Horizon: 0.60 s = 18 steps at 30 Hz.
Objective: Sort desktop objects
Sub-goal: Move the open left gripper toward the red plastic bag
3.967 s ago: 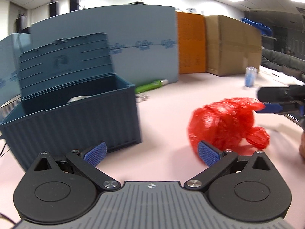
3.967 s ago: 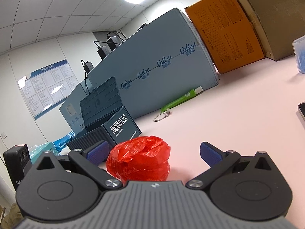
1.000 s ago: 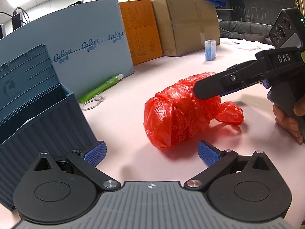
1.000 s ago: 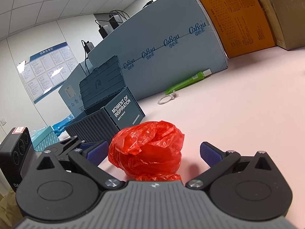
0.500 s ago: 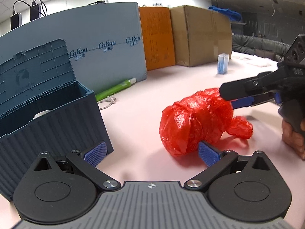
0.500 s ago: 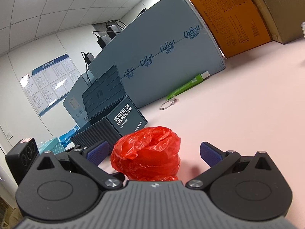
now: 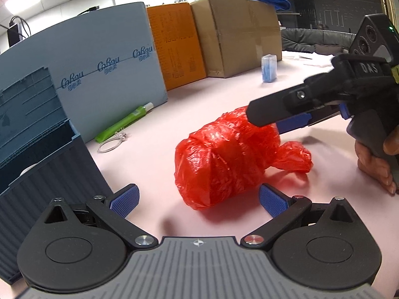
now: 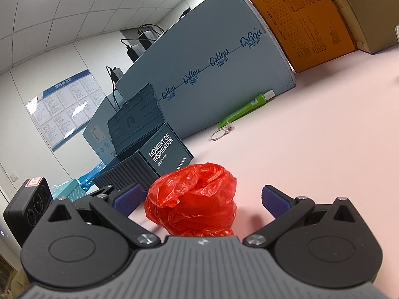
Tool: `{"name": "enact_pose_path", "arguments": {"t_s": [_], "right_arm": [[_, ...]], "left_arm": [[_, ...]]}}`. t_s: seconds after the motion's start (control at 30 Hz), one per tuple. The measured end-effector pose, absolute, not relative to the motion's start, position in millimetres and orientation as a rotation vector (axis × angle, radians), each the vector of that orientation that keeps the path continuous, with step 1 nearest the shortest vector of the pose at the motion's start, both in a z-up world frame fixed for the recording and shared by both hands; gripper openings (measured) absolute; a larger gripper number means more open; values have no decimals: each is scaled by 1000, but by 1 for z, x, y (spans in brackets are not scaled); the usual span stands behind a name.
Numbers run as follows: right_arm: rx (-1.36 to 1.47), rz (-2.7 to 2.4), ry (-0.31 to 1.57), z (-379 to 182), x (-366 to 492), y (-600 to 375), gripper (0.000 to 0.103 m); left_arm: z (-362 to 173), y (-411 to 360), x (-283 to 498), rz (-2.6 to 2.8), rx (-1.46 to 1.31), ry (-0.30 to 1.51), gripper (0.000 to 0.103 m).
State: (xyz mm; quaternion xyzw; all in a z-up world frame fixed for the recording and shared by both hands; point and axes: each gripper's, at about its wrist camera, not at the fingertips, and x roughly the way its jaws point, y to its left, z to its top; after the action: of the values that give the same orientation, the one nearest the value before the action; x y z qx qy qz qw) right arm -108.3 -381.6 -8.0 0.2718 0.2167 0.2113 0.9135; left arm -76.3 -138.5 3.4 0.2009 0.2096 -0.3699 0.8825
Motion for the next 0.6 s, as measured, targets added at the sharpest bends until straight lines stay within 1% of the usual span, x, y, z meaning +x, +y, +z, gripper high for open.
{"name": "enact_pose_path", "arguments": {"t_s": [0.13,0.33,0.6], "right_arm": [[593,429,429,-10,-111,-387,103],[606,428,425,-9,-112,-390,103],[586,444,444,-9,-110,-386,103]], "left_arm": [[7,-125,-78,-747,364,416,102],[9,-115,-71,-671,304,438,102],[6,-125,-66,-643,354,467,102]]}}
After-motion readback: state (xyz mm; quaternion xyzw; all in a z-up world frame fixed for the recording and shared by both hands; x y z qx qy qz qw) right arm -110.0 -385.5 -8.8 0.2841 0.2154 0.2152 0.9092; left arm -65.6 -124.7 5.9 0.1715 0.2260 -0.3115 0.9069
